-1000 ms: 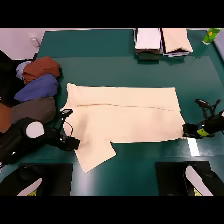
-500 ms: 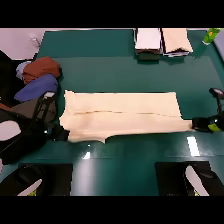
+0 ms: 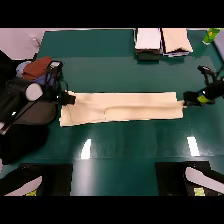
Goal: Fold the shirts.
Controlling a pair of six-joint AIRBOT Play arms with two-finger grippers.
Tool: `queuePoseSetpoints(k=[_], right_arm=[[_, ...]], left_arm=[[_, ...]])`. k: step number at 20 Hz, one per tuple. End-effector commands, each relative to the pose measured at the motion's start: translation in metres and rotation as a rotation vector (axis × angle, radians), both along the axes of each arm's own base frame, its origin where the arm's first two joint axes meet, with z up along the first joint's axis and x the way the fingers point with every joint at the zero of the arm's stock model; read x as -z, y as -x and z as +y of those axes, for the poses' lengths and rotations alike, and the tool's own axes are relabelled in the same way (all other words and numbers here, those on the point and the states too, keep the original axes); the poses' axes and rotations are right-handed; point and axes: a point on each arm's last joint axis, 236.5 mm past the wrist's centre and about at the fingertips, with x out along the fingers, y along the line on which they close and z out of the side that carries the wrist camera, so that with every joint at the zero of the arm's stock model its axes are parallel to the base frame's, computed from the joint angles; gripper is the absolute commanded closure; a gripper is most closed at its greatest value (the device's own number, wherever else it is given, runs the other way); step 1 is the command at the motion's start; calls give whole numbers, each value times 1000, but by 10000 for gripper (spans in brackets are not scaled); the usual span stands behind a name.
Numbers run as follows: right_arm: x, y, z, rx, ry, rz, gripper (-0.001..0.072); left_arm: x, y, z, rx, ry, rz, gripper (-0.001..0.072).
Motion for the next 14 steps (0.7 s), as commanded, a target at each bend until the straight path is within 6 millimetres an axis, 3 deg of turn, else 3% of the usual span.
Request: queuePoseSetpoints(k=[1, 4, 6, 7, 8, 9, 11, 12, 14], right_arm=[[17, -50, 11, -10, -10, -2, 700], [27, -75, 18, -36, -13, 10, 700], [32, -86, 20, -43, -14, 13, 699], [34, -89, 21, -45, -15, 14, 697], [34, -92, 21, -49, -18, 6, 696], [33, -92, 21, -73, -16, -1, 681], [27, -91, 12, -88, -7, -17, 303], [21, -89, 5, -86, -3, -25, 229], [12, -79, -13, -53, 0, -29, 219]], left_arm=[[21, -53, -9, 36, -20, -43, 681], [38, -75, -16, 34, -15, -69, 681], [43, -78, -17, 34, -15, -66, 680], [44, -77, -16, 34, -17, -60, 599], [44, -76, -16, 31, -16, -55, 351], [43, -74, -15, 27, -17, -46, 278], [35, -69, -14, 29, -24, -22, 276], [28, -66, -13, 30, -29, -4, 276], [13, -60, -17, 32, -15, 16, 278]])
